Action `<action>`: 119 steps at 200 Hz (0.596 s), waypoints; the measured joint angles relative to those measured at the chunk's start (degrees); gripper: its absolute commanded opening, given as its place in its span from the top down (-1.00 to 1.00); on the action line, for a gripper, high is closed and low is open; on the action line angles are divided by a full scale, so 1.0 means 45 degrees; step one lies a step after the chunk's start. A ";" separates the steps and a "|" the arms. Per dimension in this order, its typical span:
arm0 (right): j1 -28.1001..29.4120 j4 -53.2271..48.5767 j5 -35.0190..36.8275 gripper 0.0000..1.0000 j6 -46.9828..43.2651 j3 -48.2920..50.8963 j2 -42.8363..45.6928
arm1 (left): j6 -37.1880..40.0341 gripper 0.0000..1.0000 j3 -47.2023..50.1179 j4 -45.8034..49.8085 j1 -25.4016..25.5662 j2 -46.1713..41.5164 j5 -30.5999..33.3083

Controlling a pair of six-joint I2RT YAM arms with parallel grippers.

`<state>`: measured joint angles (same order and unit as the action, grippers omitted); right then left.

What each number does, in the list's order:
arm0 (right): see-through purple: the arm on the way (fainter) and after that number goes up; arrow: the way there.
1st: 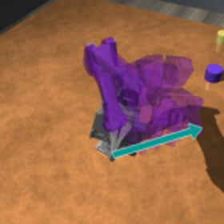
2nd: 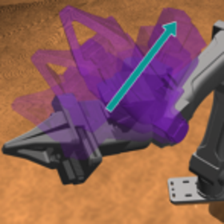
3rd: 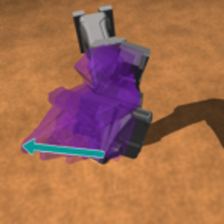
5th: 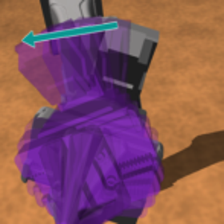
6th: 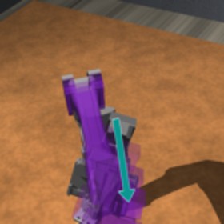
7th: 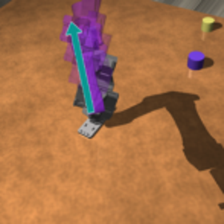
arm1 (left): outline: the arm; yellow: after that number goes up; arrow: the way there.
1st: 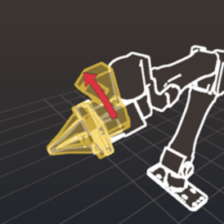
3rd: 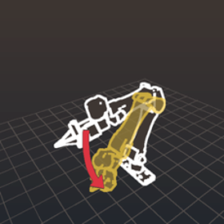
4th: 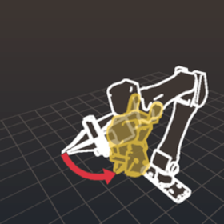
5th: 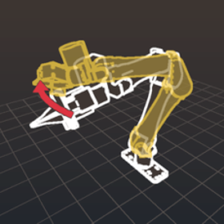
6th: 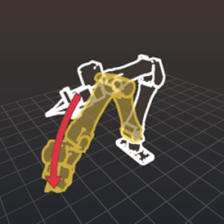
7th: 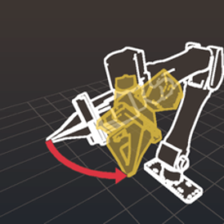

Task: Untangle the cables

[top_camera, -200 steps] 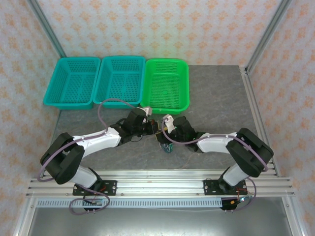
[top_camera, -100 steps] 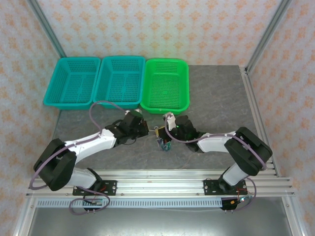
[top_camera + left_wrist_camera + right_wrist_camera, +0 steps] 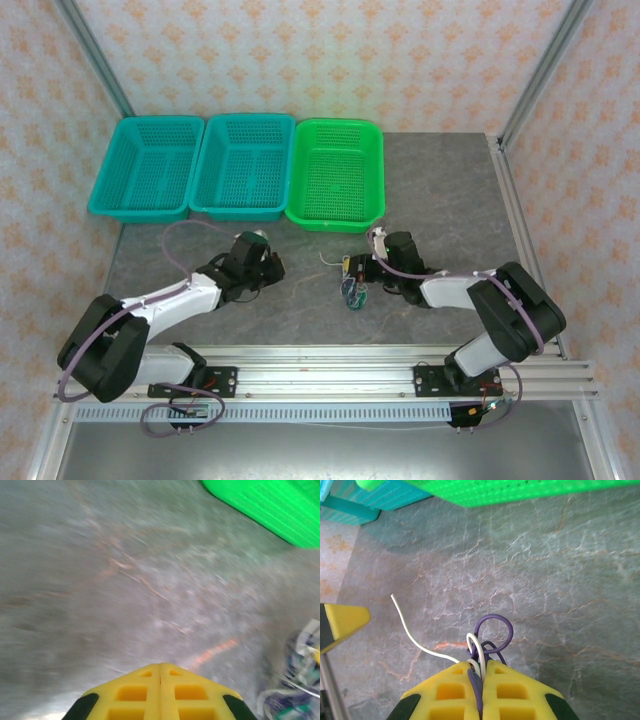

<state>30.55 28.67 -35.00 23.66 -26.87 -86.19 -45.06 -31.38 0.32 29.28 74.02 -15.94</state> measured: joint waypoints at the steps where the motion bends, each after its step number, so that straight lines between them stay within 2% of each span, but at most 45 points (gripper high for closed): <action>1: 0.0000 -0.0019 -0.0015 0.97 0.0000 -0.0010 0.0000 | 0.0019 0.56 -0.0005 -0.0092 0.0019 0.0015 -0.0083; 17: 0.0000 -0.0272 -0.0253 0.97 0.0068 -0.0155 0.0010 | -0.0355 0.13 -0.0199 -0.0991 0.0510 0.0175 -0.0826; 50: 0.0000 -0.0427 -0.0568 0.96 0.0709 -0.0325 0.0010 | -0.1729 -0.24 -0.0986 -0.2919 0.1836 0.0680 -0.1180; 91: 0.0000 -0.0403 -0.0913 0.95 0.1923 -0.0631 0.0010 | -0.3002 -0.37 -0.0991 -0.3823 0.1972 0.1676 -0.0296; 119: 0.0000 -0.0359 -0.1273 0.95 0.2652 -0.0748 0.0024 | -0.3415 -0.35 -0.0991 -0.4313 0.1972 0.2385 -0.0165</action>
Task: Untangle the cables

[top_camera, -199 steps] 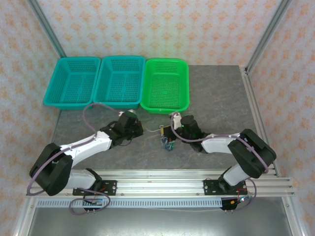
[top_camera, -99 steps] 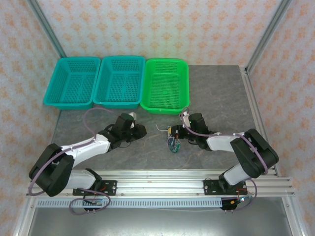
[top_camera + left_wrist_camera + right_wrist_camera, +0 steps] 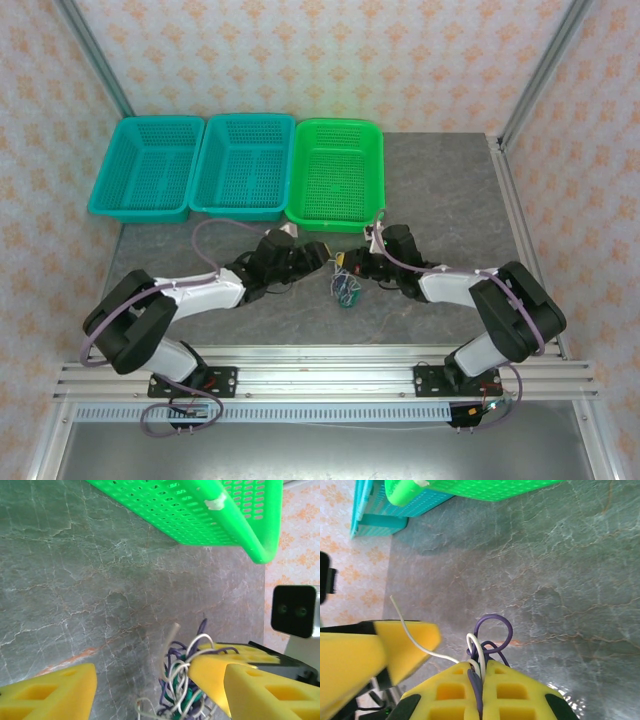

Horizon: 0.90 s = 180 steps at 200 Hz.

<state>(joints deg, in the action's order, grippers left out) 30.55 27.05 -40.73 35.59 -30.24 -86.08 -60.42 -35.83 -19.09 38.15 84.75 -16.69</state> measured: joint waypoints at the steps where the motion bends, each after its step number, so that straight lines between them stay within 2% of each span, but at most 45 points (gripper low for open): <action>1: 0.0000 0.0000 -0.0015 0.95 0.0034 -0.0005 0.0000 | -0.0010 -0.35 0.0000 -0.0044 0.0000 0.0029 0.0000; 13: 0.0000 0.0005 -0.0126 0.94 0.0282 -0.0044 0.0015 | -0.0165 -0.26 -0.0029 -0.0437 0.0000 0.0350 -0.0073; 35: 0.0000 0.0117 -0.0209 0.91 0.0661 -0.0049 0.0053 | -0.0398 0.43 -0.0423 -0.0631 0.0000 0.0884 -0.0092; 69: 0.0000 0.0325 -0.0457 0.81 0.1010 -0.0049 0.0248 | -0.0772 1.00 -0.0763 -0.0821 0.0000 0.1141 0.0185; 81: 0.0000 0.0330 -0.0588 0.66 0.1122 -0.0029 0.0345 | -0.0884 1.00 -0.0767 -0.0957 0.0000 0.1243 0.0253; 96: 0.0000 0.0350 -0.0729 0.20 0.1137 0.0058 0.0525 | -0.1001 1.00 -0.0767 -0.1059 0.0000 0.1311 0.0272; 104: 0.0000 0.0330 -0.0753 0.09 0.1151 0.0151 0.0675 | -0.0996 1.00 -0.0767 -0.1059 0.0000 0.1311 0.0272; 145: 0.0000 -0.0015 -0.0291 0.03 0.0928 0.0670 0.1885 | -0.0389 1.00 -0.0986 -0.0831 0.0000 0.1520 0.0029; 180: 0.0000 -0.0869 0.0199 -0.05 -0.0228 0.0695 0.2040 | 0.0398 1.00 -0.1506 -0.0359 0.0024 0.2239 -0.0267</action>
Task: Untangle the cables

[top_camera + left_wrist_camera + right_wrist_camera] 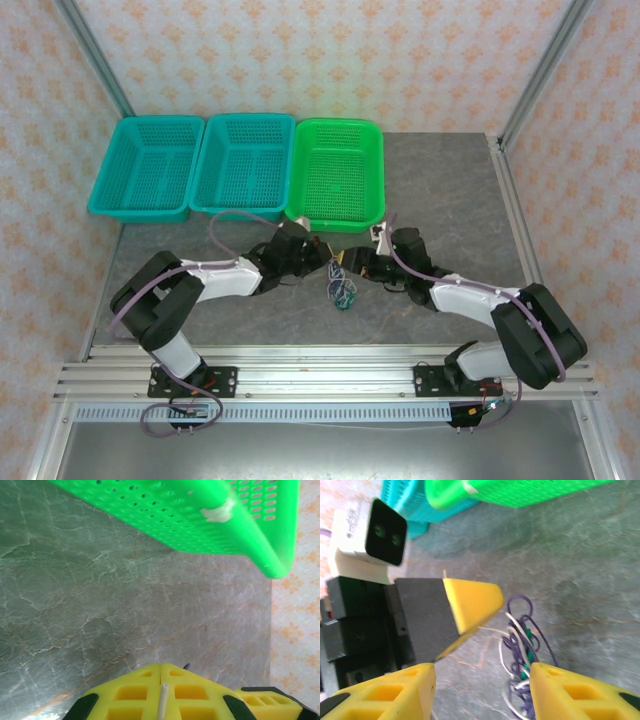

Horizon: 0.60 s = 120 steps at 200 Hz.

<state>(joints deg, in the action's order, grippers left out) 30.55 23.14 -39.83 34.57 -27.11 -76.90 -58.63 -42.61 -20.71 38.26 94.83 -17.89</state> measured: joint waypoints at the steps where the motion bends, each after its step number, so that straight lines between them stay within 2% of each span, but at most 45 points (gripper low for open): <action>1: 0.0000 -0.0058 0.0015 -0.05 -0.0058 0.0000 -0.0010 | 0.0005 1.00 0.0000 -0.0005 0.0000 0.0015 -0.0010; 38: 0.0000 -0.1496 0.0578 -0.05 -0.1919 -0.0437 -0.0729 | 0.0000 1.00 0.0155 -0.0160 0.0039 0.0646 -0.0301; 70: 0.0000 -0.1899 0.0306 0.03 -0.2807 -0.1642 -0.2210 | 0.0005 1.00 0.0170 -0.0238 0.0170 0.0729 -0.0364; 81: 0.0000 -0.1972 0.0058 0.11 -0.2948 -0.2195 -0.2871 | 0.0010 1.00 0.0170 -0.0204 0.0170 0.0729 -0.0267; 93: -0.0024 -0.1991 -0.0194 0.33 -0.2973 -0.2618 -0.3429 | 0.0019 1.00 0.0170 -0.0078 0.0058 0.0729 -0.0185; 102: -0.0024 -0.1933 -0.0398 0.42 -0.2948 -0.2851 -0.3842 | 0.0044 1.00 0.0170 -0.0015 0.0053 0.0724 -0.0141; 120: -0.0034 -0.1749 -0.0704 0.41 -0.2754 -0.3011 -0.4454 | 0.0049 1.00 0.0170 0.0175 0.0063 0.0724 -0.0073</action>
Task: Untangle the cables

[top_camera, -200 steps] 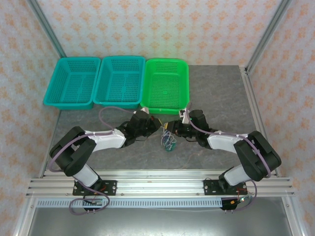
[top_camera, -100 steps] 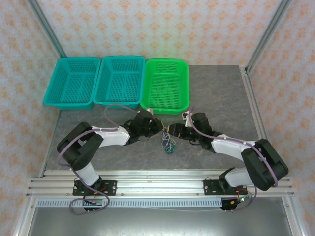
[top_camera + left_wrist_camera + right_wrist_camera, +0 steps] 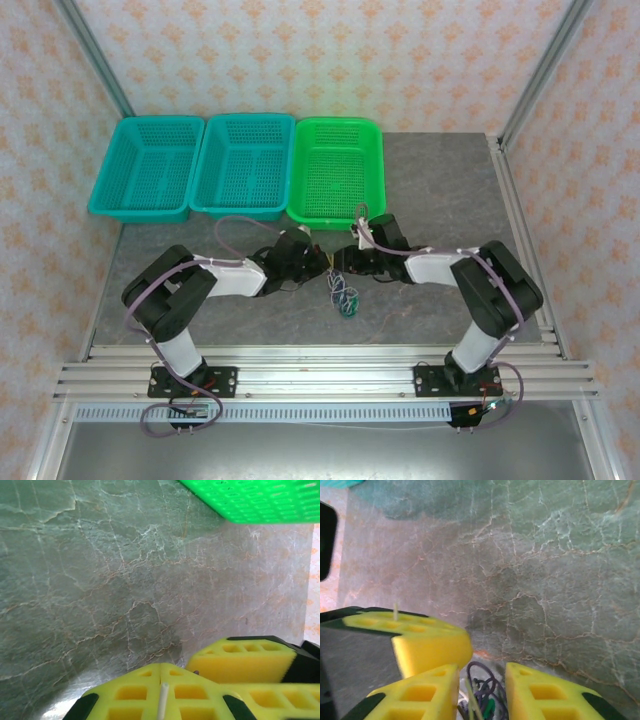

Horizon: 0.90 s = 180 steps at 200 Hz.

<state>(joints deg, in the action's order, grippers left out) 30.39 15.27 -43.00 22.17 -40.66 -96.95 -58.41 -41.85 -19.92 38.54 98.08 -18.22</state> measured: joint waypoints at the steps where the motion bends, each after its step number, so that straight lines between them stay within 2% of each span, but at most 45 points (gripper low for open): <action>1: 0.0000 0.0010 -0.0015 0.41 0.0015 0.0000 -0.0019 | 0.0000 1.00 0.0000 0.0005 0.0000 -0.0005 0.0000; 21: -0.0039 0.0136 -0.0267 0.48 0.0146 0.0000 -0.0413 | 0.0000 1.00 0.0000 0.0102 0.0034 -0.0019 0.0024; 69: -0.0039 0.0272 -0.0413 1.00 0.0248 0.0083 -0.0520 | 0.0000 1.00 0.0000 0.0087 0.0175 -0.0083 0.0000; 94: -0.0039 0.0578 -0.0010 1.00 0.0447 0.0491 -0.0248 | 0.0005 1.00 0.0000 0.0199 0.0185 -0.0199 0.0068; 116: -0.0029 0.0850 0.1127 1.00 0.0724 0.1438 0.1030 | 0.0005 1.00 0.0155 0.0879 0.0185 -0.0879 0.0437; 154: 0.0044 0.0894 0.4371 1.00 0.1515 0.3245 0.4235 | 0.0010 1.00 0.1073 0.1404 -0.0087 -0.2618 0.0918; 180: -0.0529 0.0316 0.6285 1.00 0.2278 0.4133 0.5663 | 0.0049 1.00 0.1394 0.1685 -0.0452 -0.2885 0.1039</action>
<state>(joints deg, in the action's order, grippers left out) 28.01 16.69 -14.72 32.42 -22.06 -71.46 -58.19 -35.57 -12.34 36.51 85.10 -13.54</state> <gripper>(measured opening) 0.041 0.051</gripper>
